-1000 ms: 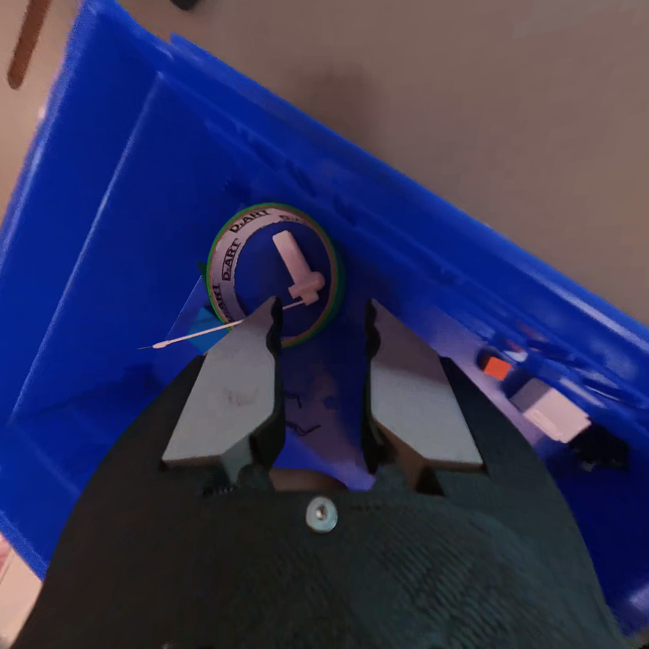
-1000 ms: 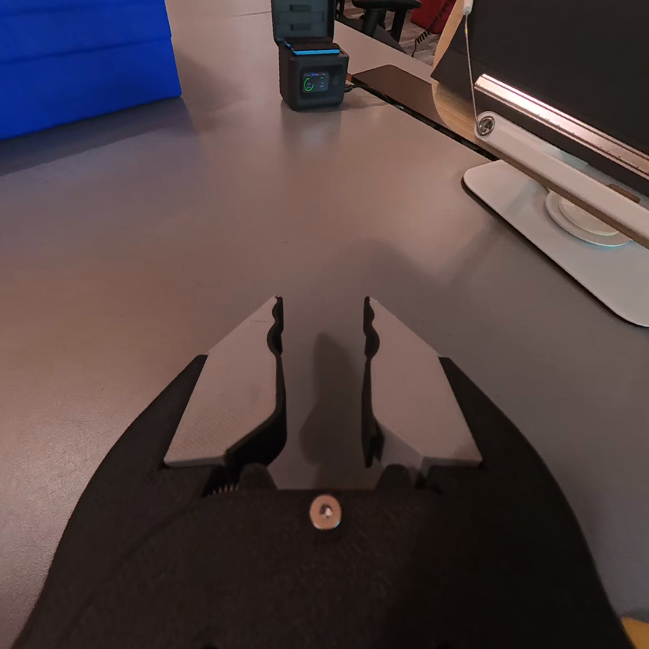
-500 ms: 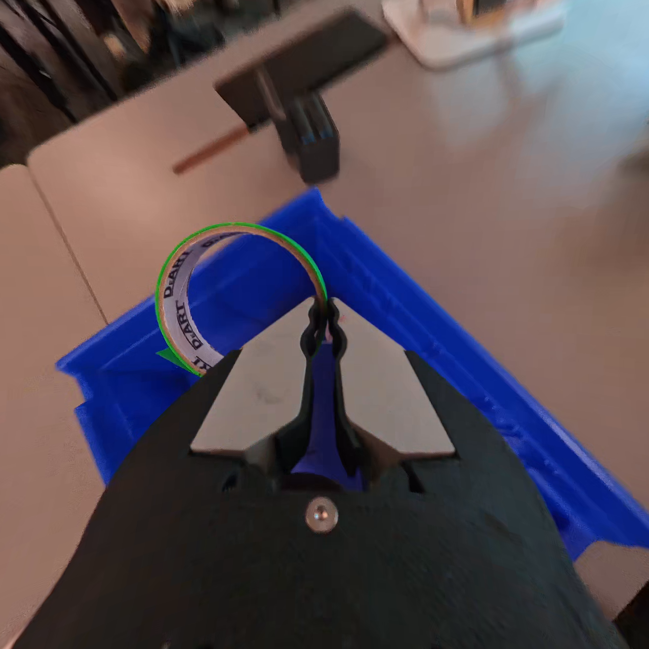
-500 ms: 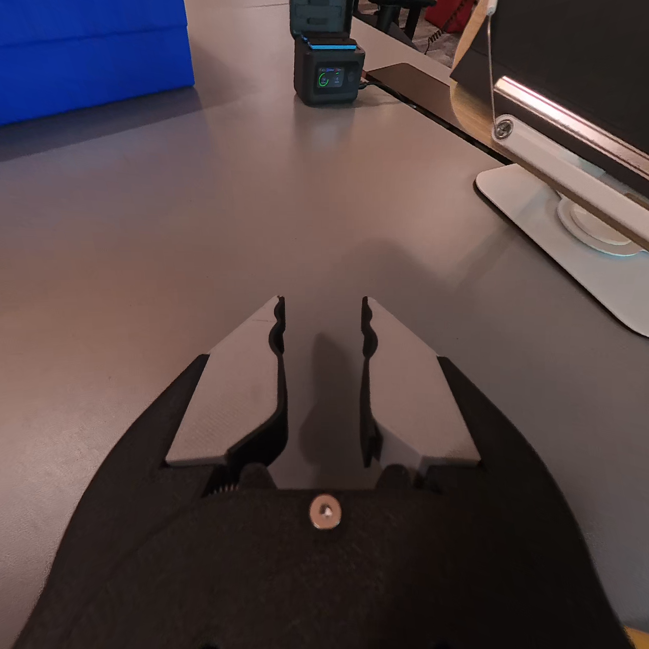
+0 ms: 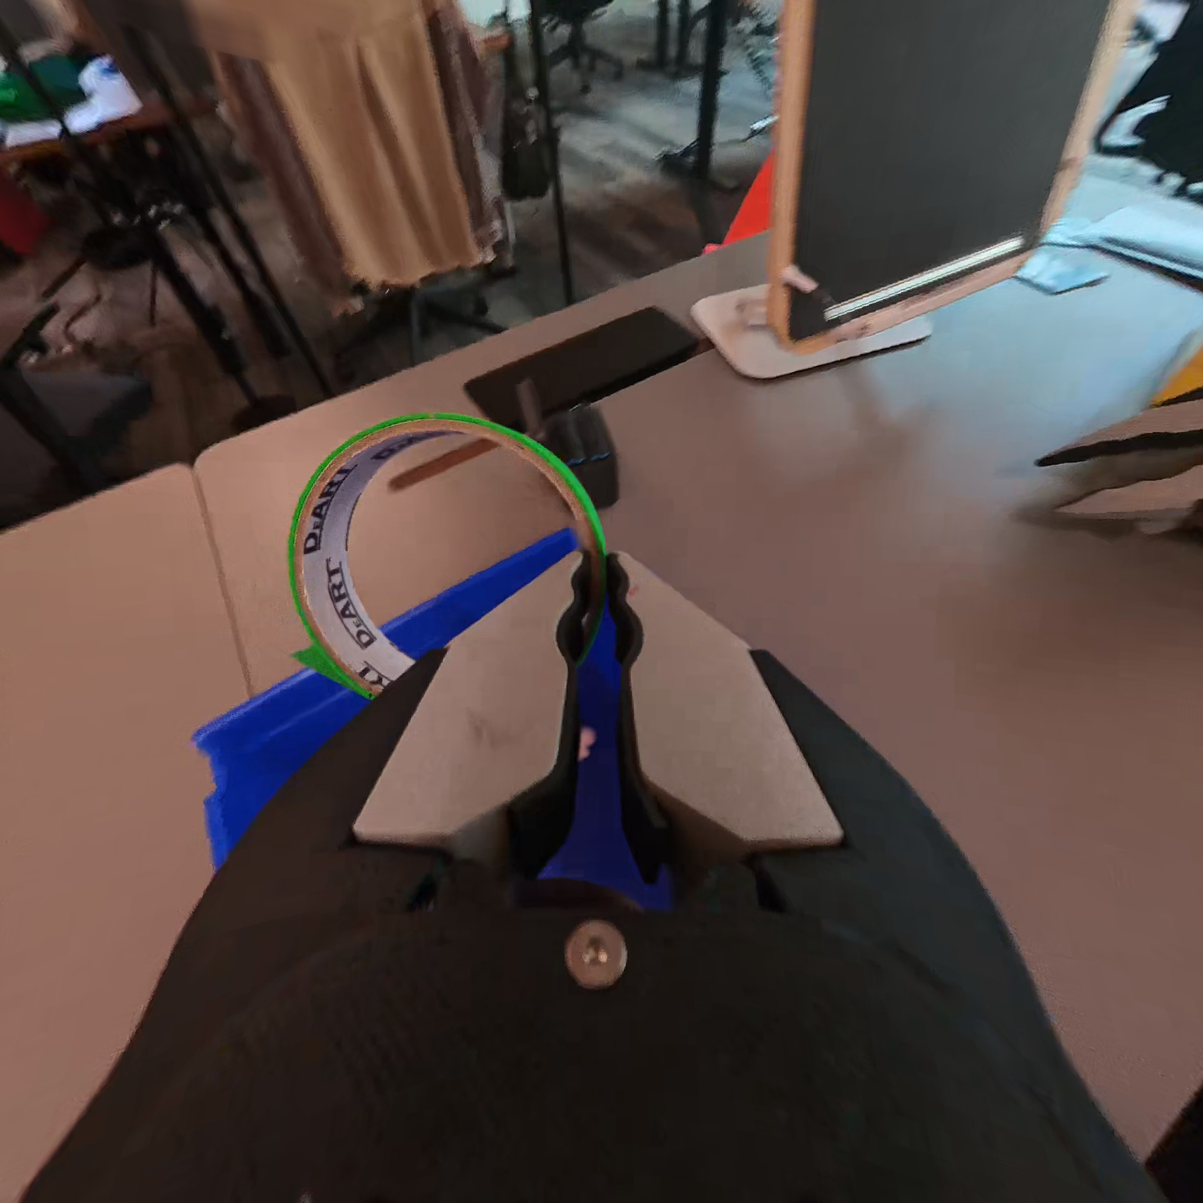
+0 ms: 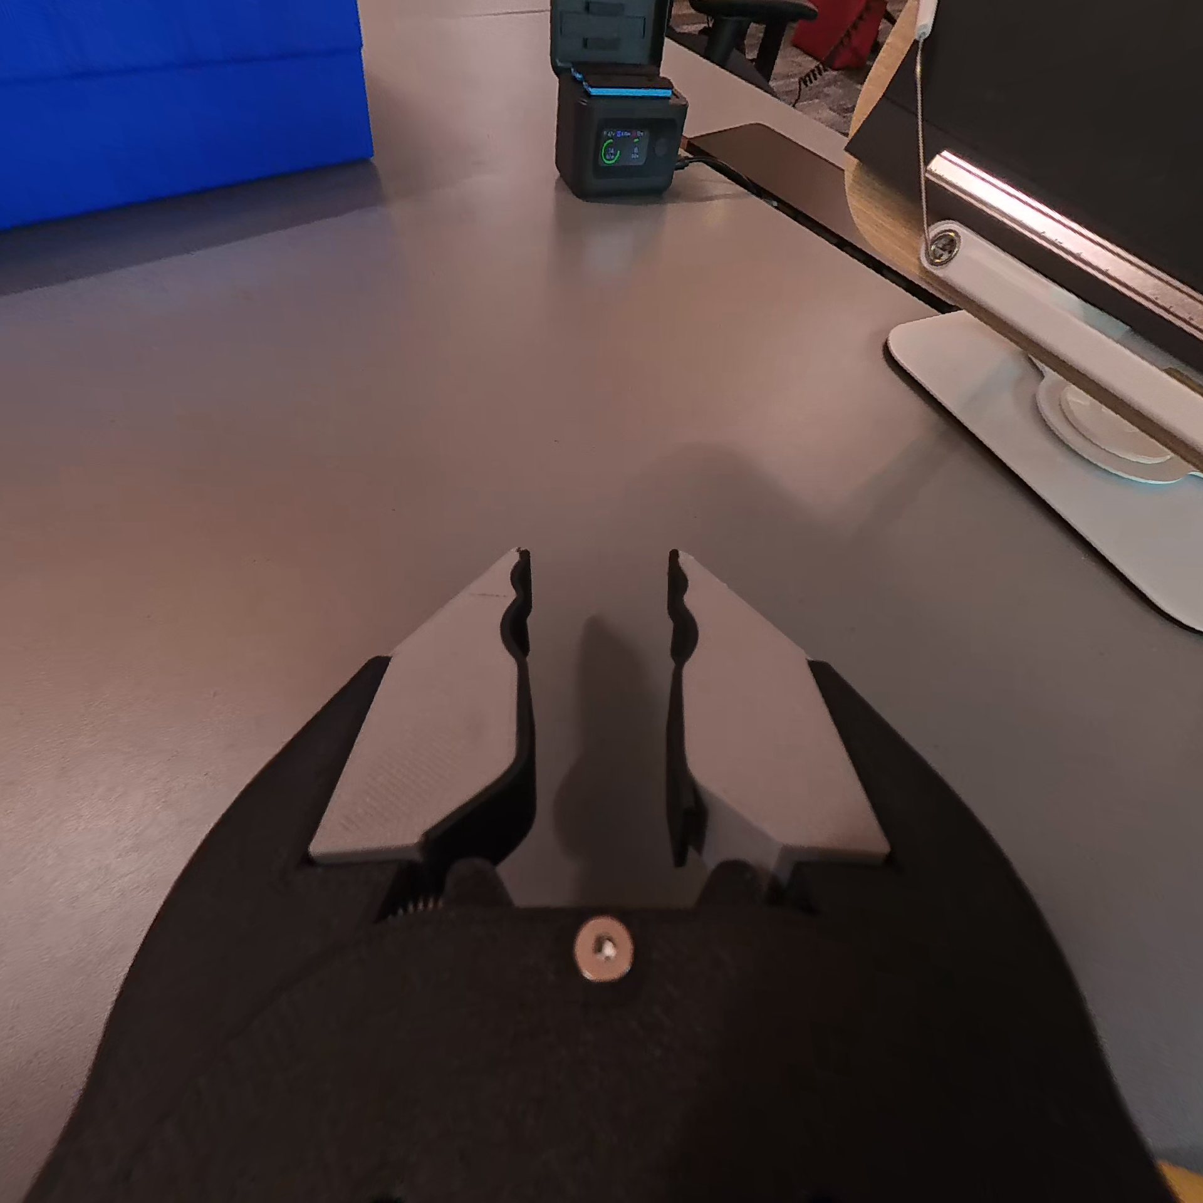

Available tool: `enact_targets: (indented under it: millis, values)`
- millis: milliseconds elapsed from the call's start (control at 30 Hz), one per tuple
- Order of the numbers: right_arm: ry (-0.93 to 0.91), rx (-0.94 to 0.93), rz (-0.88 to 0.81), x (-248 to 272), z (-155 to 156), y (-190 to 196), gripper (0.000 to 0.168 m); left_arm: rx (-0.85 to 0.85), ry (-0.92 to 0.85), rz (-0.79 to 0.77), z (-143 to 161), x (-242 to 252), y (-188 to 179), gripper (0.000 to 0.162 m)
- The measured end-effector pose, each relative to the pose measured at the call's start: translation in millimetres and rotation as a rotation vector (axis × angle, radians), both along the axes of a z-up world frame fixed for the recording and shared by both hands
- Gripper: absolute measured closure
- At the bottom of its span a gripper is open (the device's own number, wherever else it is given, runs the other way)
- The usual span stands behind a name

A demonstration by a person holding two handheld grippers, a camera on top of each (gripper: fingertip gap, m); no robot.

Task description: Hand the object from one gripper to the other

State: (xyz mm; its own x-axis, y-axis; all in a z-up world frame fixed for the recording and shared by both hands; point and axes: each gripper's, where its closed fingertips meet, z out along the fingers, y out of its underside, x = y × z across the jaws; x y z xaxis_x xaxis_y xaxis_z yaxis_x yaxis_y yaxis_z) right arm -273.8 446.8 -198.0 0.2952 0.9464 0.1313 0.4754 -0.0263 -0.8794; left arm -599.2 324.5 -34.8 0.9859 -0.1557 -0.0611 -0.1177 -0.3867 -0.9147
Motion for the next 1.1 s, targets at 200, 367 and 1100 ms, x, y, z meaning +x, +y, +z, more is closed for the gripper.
enact_targets:
  millis: [200, 367, 1100]
  values:
    - [0.177, -0.145, 0.110, -4.4, 21.8, -16.5, 0.124, 0.199, 0.040, -0.366, 35.2, 128.8, 1.1, 0.160]
    - [0.392, -0.244, 0.275, -2.4, 60.4, -39.1, 0.118, 0.289, 0.117, -0.561, 7.1, 242.9, 15.5, 0.160]
    - [0.517, -0.407, 0.447, 7.8, 89.2, -55.9, 0.168, 0.266, -0.249, -0.853, -99.5, 351.1, 60.9, 0.136]
